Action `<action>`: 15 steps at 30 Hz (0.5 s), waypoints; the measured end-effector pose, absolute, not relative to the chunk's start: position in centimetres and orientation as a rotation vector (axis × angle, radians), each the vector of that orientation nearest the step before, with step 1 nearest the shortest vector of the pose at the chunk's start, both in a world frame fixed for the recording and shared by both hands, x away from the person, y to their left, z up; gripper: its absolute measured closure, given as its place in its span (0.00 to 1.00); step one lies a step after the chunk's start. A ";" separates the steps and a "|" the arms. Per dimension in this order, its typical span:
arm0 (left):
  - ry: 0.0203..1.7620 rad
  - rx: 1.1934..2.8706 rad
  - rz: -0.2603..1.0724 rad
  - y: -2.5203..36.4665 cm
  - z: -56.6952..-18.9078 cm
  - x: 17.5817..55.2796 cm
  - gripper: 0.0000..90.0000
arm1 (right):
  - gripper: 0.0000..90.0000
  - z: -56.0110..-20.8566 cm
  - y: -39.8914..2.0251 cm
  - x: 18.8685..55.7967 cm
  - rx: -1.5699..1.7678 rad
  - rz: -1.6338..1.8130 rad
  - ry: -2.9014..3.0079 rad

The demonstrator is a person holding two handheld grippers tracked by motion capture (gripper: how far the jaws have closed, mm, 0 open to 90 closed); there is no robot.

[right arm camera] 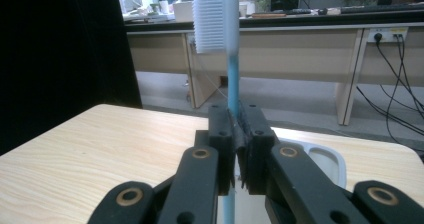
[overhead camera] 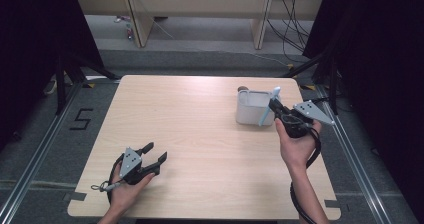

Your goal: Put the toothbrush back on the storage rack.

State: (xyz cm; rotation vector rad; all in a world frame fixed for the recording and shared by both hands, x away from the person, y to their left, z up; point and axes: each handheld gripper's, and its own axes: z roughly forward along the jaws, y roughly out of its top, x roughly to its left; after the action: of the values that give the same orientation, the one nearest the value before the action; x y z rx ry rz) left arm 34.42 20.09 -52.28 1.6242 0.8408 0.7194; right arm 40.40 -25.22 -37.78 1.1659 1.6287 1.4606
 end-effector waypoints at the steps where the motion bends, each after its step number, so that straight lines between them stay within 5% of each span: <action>1: 0.837 1.625 0.722 20.1 -52.3 34.4 0.41 | 0.96 -37.8 -25.2 40.5 1.176 1.465 1.629; 15: 0.836 1.627 0.722 20.1 -52.3 34.4 0.41 | 0.96 -37.1 -26.2 41.5 1.195 1.441 1.616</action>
State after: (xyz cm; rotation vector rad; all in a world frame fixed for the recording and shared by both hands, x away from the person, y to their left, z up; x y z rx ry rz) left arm 34.41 20.06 -52.28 1.6271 0.8358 0.7217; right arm 41.48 -26.20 -37.14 1.1953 1.6157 1.4407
